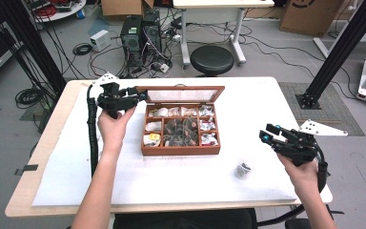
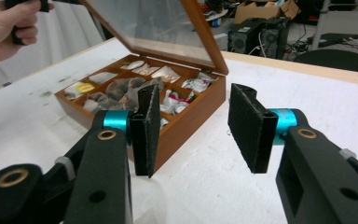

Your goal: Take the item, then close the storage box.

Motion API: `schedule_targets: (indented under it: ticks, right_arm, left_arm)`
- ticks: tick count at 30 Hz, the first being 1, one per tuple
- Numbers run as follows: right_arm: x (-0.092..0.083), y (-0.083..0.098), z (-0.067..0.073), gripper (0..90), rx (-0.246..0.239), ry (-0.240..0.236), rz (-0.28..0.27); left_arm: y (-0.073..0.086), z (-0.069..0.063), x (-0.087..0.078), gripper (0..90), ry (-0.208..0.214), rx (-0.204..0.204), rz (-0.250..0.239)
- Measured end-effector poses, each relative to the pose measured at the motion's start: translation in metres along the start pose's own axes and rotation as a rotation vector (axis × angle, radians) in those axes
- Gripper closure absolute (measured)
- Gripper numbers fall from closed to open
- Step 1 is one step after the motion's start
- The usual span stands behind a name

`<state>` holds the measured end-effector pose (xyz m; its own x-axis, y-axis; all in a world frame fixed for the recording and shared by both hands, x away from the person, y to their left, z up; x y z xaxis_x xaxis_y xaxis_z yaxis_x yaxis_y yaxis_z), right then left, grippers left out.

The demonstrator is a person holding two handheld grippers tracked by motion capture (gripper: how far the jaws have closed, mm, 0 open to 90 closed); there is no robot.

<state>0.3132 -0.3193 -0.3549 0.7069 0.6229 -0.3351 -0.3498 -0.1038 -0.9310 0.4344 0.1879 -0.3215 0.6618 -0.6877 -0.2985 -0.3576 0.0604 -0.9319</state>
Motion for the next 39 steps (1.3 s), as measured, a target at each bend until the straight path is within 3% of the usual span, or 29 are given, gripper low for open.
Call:
schedule_targets:
  ticks: [18, 39]
  right_arm:
    - [0.038, -0.024, -0.015, 45.6, -0.010, 0.084, -0.021]
    - [0.036, -0.019, -0.026, 40.7, 0.004, 0.110, -0.044]
  left_arm:
    - [0.001, 0.000, 0.000, 50.6, 0.005, -0.001, -0.001]
    - [0.004, 0.000, -0.001, 50.6, 0.010, -0.009, 0.001]
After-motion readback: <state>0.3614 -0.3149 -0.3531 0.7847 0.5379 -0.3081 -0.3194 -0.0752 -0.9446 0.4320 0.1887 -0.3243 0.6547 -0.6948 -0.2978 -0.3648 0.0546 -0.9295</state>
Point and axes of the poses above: each handheld gripper's, and its own axes: x roughly forward along the jaws, y roughly out of its underside, z roughly to its left, the point moved 2 cm from there along x, roughly forward along the jaws, and after that the axes turned 2 degrees about y, right-handed, at the moved point
